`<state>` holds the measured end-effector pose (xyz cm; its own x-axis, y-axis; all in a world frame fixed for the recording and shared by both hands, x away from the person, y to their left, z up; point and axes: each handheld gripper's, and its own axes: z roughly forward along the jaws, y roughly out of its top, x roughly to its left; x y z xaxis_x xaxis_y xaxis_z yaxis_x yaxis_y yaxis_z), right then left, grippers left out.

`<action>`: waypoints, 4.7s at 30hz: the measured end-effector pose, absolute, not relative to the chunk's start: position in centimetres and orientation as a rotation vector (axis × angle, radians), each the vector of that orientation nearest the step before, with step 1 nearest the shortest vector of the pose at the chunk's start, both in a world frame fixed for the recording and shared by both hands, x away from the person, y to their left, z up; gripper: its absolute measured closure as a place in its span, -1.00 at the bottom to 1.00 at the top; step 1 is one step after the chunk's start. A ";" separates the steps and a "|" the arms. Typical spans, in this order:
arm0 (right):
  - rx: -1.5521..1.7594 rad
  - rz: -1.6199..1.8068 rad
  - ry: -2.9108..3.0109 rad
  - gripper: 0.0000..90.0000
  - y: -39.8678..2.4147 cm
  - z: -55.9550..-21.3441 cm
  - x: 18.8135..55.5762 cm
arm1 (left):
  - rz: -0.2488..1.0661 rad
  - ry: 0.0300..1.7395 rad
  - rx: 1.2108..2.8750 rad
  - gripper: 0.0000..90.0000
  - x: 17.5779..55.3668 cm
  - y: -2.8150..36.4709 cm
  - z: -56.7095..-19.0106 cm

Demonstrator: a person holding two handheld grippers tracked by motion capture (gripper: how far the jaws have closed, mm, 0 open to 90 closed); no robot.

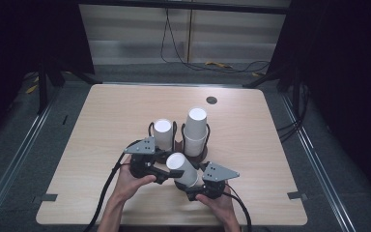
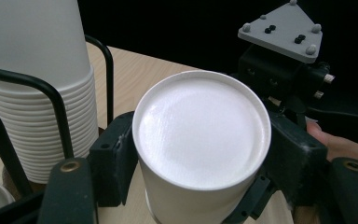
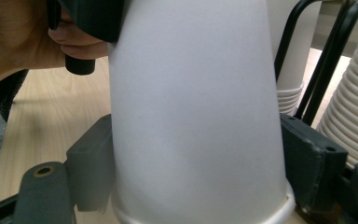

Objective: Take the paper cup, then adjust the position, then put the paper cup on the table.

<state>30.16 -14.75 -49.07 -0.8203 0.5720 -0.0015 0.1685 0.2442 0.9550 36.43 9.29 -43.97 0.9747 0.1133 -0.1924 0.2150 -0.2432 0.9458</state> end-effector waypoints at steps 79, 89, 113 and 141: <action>0.567 1.202 2.550 -0.41 -14.8 -45.2 33.0 | 0.007 0.229 2.015 -0.64 37.1 11.2 -42.4; 0.509 1.113 2.602 -0.41 -14.0 -44.6 33.6 | 0.034 0.244 2.047 -0.60 37.5 11.4 -42.1; 0.440 0.935 2.725 -0.42 -13.2 -43.6 34.4 | 0.009 0.225 2.134 -0.58 37.8 10.7 -42.4; 0.383 0.711 2.826 -0.42 -11.5 -43.0 35.3 | -0.053 0.262 2.144 -0.57 38.3 10.8 -43.5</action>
